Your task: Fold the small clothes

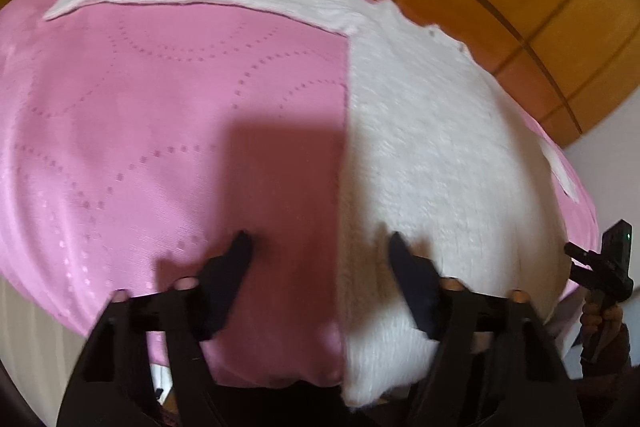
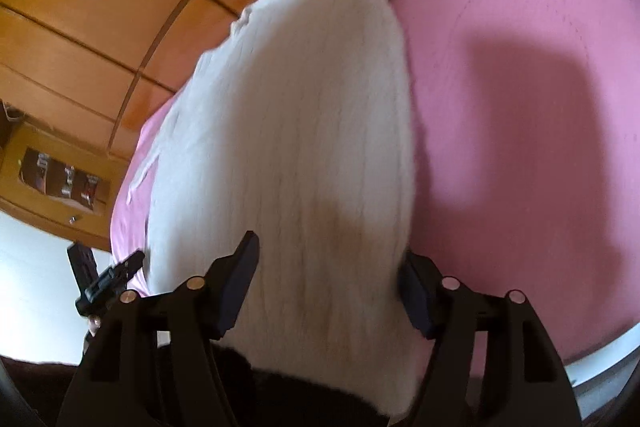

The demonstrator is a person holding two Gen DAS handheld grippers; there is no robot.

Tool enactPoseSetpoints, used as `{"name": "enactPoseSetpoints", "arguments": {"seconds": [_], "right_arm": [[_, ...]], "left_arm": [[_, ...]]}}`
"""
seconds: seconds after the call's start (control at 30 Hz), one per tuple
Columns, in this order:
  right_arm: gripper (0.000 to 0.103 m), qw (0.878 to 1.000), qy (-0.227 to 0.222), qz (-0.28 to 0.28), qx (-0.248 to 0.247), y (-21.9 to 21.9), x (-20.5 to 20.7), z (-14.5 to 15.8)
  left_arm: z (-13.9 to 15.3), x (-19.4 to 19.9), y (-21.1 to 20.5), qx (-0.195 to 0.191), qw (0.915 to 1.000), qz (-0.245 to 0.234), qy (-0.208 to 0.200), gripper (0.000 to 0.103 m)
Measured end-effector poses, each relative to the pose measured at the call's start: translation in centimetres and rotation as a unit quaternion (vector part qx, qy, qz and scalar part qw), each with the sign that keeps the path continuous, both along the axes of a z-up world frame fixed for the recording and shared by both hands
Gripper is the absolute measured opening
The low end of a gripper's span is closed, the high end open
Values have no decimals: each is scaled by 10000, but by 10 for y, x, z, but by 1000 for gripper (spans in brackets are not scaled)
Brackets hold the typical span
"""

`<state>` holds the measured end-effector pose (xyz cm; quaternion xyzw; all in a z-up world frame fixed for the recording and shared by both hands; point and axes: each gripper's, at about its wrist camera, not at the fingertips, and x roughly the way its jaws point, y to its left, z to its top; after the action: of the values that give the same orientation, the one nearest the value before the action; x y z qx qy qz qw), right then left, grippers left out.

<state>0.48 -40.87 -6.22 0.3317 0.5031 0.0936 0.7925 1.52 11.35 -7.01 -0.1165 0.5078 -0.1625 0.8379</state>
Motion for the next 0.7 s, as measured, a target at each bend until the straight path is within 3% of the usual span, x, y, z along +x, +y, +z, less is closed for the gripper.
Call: {"name": "enactPoseSetpoints", "arguments": {"seconds": [0.03,0.07,0.1,0.13,0.2,0.33,0.57,0.63,0.7], "right_arm": [[51,10000,41,1,-8,1,-1,-1],[40,9999,70,29,-69,1,0,-1],[21,9998,113,85,-162,6,-5,-1],[12,9995,159,116,-233,8,-2,-2],[11,9991,146,147,-380,11,7,4],[10,9982,-43,230,-548,12,-13,19],[10,9957,448,246,-767,8,-18,-12],[14,9951,432,302,-839,9,-12,-9],[32,9941,342,275,-996,7,-11,-1]], "left_arm": [[-1,-1,-1,-4,10000,-77,14,34],[-2,-1,-3,-49,9999,-156,37,26],[-1,-4,-3,-143,9995,-274,54,9],[0,-7,-5,-96,9994,-338,22,4],[4,-15,-10,114,9987,-470,-134,2],[11,-34,-3,32,9982,-564,-194,1],[1,-45,-2,61,9979,-648,13,1],[7,-44,-5,94,9970,-766,-38,2],[14,-37,1,16,9979,-644,-67,2]]}}
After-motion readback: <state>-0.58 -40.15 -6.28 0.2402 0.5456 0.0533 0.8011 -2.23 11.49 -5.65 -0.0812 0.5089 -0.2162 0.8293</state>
